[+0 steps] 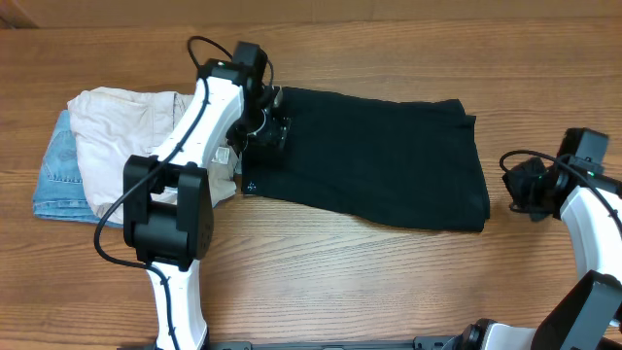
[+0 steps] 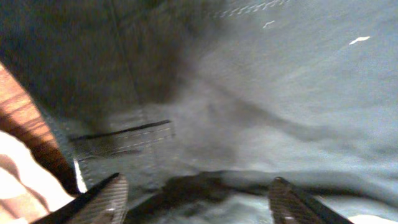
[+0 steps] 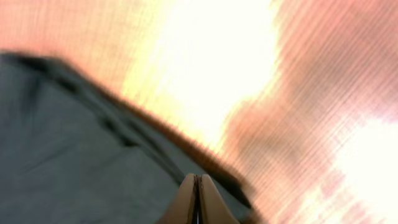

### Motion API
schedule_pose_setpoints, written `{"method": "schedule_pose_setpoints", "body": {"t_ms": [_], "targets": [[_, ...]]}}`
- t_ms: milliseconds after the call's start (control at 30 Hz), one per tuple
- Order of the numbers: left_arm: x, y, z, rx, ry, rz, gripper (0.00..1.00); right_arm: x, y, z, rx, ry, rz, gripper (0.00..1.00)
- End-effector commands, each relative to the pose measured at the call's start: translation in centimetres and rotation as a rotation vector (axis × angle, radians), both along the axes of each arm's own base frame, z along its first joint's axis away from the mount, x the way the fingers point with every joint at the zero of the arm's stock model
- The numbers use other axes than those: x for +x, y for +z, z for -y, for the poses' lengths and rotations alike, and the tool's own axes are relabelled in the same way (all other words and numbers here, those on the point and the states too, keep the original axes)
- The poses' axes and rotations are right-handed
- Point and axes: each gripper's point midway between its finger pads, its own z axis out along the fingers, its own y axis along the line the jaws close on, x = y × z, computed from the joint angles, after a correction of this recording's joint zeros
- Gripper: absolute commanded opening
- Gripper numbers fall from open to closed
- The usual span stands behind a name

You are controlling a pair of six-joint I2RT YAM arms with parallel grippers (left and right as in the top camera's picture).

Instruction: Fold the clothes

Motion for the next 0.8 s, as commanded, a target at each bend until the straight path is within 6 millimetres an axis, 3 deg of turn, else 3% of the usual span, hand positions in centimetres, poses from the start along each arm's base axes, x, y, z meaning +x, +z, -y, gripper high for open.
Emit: {"method": "schedule_pose_setpoints", "body": {"t_ms": [0,133,233,333,400,433,500,667,767], "targets": [[0.0,2.0,3.6,-0.235,-0.026,-0.024,0.78,2.6,2.5,-6.2,0.102,0.414,0.207,0.04],[0.0,3.1,5.4,-0.329,-0.047,-0.019,0.70,3.2,1.2,-9.5,0.068,0.518,0.171,0.04],[0.5,6.3,7.8,-0.500,-0.098,0.007,0.67,3.4,-1.3,-11.4,0.047,0.544,0.088,0.04],[1.6,7.9,7.4,-0.465,-0.101,0.057,0.68,3.6,-3.7,-13.3,0.093,0.555,0.042,0.04],[2.2,8.1,6.3,-0.379,-0.088,0.084,0.68,3.4,-5.6,-13.3,0.108,0.526,-0.012,0.04],[2.4,8.1,5.1,-0.307,-0.073,0.094,0.70,2.3,-7.8,-11.4,0.076,0.381,-0.131,0.04],[2.3,8.0,4.1,-0.250,-0.062,0.091,0.72,0.6,-9.4,-8.4,0.009,0.208,-0.251,0.04],[1.8,7.1,2.3,-0.138,-0.043,0.068,0.81,-0.9,-9.8,-1.2,-0.082,0.003,-0.301,0.04],[1.7,6.7,1.6,-0.100,-0.038,0.060,0.86,-1.8,-9.8,1.2,-0.025,-0.087,-0.292,0.04]]}}
